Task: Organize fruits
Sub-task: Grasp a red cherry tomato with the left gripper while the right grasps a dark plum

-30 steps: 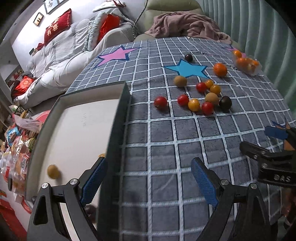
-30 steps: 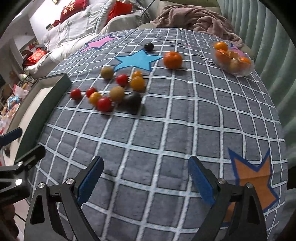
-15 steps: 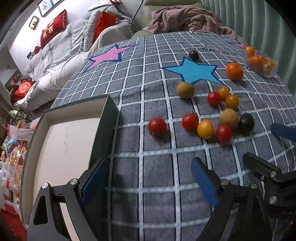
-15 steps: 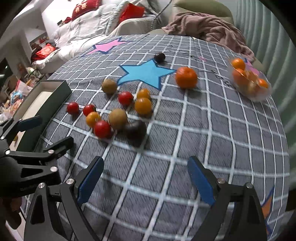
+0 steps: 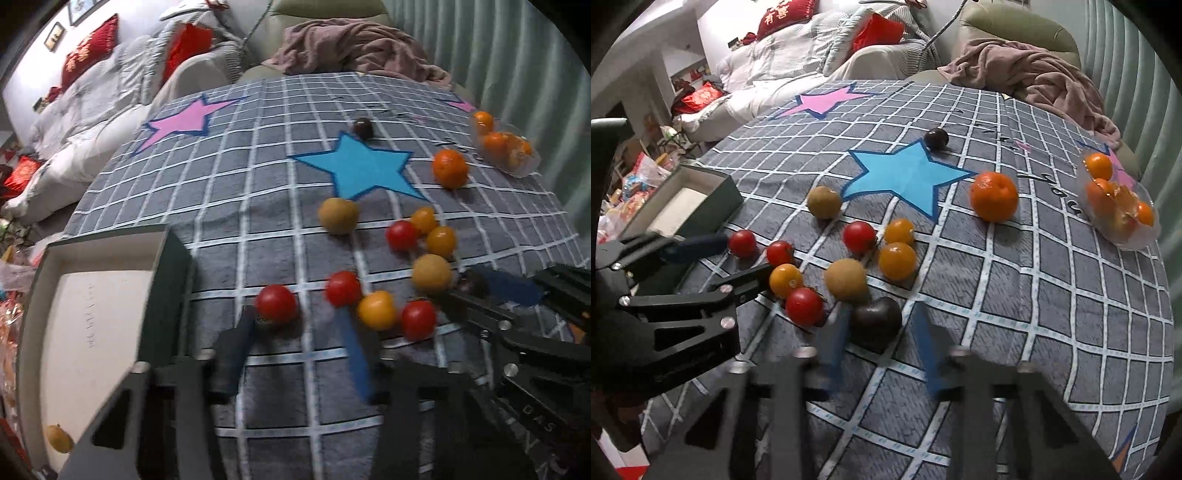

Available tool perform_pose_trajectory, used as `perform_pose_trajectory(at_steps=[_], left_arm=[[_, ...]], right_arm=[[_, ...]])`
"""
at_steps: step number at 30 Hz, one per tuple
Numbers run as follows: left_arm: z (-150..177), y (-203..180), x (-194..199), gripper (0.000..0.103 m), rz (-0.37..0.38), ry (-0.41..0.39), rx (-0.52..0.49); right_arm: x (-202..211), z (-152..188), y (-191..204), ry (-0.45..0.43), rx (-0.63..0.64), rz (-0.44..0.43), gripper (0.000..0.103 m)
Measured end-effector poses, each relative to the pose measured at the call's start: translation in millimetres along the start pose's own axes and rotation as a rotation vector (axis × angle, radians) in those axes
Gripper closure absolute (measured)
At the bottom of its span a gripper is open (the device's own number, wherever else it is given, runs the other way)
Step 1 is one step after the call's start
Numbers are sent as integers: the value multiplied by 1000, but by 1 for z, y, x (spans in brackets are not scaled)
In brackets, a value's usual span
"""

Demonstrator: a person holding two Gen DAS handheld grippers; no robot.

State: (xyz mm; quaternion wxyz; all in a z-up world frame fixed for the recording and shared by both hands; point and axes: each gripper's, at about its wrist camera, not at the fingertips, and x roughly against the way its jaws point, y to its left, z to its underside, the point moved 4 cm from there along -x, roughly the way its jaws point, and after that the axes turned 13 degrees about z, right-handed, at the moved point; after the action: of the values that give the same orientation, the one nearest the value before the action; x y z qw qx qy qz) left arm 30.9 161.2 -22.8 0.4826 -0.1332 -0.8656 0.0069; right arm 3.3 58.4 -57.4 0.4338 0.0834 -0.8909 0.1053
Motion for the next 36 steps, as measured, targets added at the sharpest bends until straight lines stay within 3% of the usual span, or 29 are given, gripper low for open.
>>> perform_pose_trajectory(at_steps=[2, 3, 13, 19, 27, 28, 31, 33, 36], left_arm=[[2, -6, 1, 85, 4, 2, -20], [3, -8, 2, 88, 11, 3, -24], [33, -11, 21, 89, 22, -13, 11], [32, -11, 19, 88, 4, -4, 19], [28, -32, 14, 88, 39, 2, 0], [28, -35, 13, 84, 43, 4, -3], [28, -40, 16, 9, 45, -26, 5], [27, -42, 21, 9, 36, -62, 11], [24, -46, 12, 9, 26, -27, 16]], right_arm=[[3, 5, -2, 1, -22, -12, 74], [6, 8, -4, 4, -34, -21, 74], [31, 47, -22, 16, -121, -52, 74], [37, 57, -29, 15, -154, -59, 74], [39, 62, -36, 15, -172, -67, 74], [40, 62, -37, 14, -172, -65, 74], [41, 64, -40, 11, -170, -55, 74], [42, 65, -43, 8, -174, -53, 74], [42, 67, -45, 8, -178, -55, 74]])
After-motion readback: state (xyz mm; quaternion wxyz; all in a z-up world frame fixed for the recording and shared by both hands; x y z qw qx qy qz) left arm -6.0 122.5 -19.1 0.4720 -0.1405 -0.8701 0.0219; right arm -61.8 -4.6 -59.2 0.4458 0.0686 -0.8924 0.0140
